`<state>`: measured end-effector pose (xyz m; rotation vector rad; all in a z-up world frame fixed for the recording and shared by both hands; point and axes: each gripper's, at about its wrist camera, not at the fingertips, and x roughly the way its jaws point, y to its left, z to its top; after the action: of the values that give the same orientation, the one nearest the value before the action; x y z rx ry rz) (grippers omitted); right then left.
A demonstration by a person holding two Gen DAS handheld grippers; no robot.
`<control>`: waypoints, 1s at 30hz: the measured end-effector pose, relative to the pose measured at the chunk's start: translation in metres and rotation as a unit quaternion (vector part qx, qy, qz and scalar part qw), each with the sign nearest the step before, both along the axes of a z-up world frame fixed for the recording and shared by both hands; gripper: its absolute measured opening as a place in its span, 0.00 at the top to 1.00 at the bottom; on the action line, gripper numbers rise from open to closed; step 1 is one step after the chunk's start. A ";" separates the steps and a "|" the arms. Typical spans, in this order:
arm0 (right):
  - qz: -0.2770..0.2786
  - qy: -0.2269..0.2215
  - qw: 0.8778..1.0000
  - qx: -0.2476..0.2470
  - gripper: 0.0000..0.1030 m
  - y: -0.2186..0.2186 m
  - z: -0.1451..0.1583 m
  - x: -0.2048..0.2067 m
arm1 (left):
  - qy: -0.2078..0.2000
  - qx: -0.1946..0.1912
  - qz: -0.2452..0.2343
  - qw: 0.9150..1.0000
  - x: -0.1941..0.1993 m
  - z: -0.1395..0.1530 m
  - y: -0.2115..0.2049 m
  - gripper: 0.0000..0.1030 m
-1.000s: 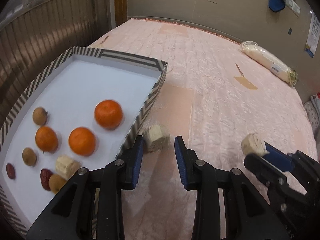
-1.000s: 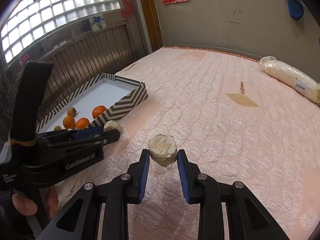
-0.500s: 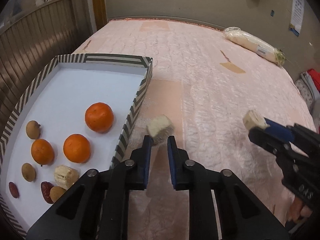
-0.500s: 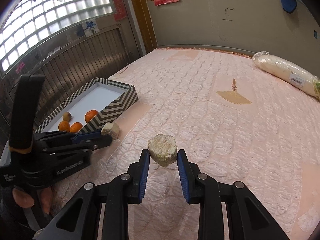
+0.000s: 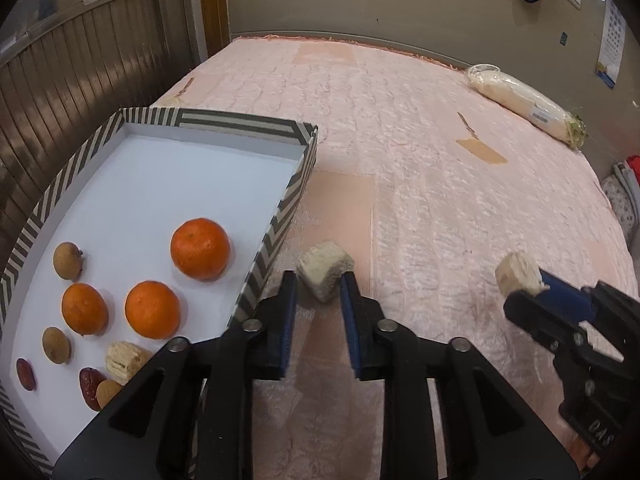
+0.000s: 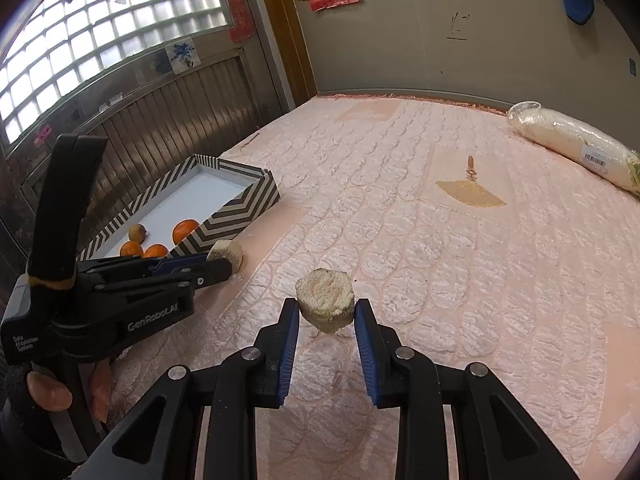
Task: Organize fruits
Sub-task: 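Carry the pale cube and the pale round lump over the white tray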
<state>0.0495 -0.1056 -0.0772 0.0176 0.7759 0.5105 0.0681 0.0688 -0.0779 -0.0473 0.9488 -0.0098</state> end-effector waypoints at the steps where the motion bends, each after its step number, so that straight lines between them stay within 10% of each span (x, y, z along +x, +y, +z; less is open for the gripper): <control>1: 0.001 0.001 1.000 0.000 0.74 0.000 0.000 0.000 | -0.004 0.001 0.001 1.000 0.001 0.002 -0.002 0.68; 10: 0.001 0.005 1.000 0.008 0.74 -0.005 -0.003 0.003 | -0.004 0.006 0.003 1.000 0.016 -0.001 -0.016 0.46; 14: -0.005 0.006 1.000 0.012 0.74 -0.011 -0.004 0.004 | -0.003 0.009 0.008 1.000 0.016 -0.001 -0.011 0.72; 30: 0.026 -0.004 1.000 0.010 0.73 0.027 0.010 -0.006 | -0.032 0.007 0.016 0.999 -0.032 0.032 0.015 0.73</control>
<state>0.0433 -0.0790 -0.0667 0.0138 0.7641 0.5668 0.0364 0.0840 -0.0458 -0.0490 0.8843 0.0256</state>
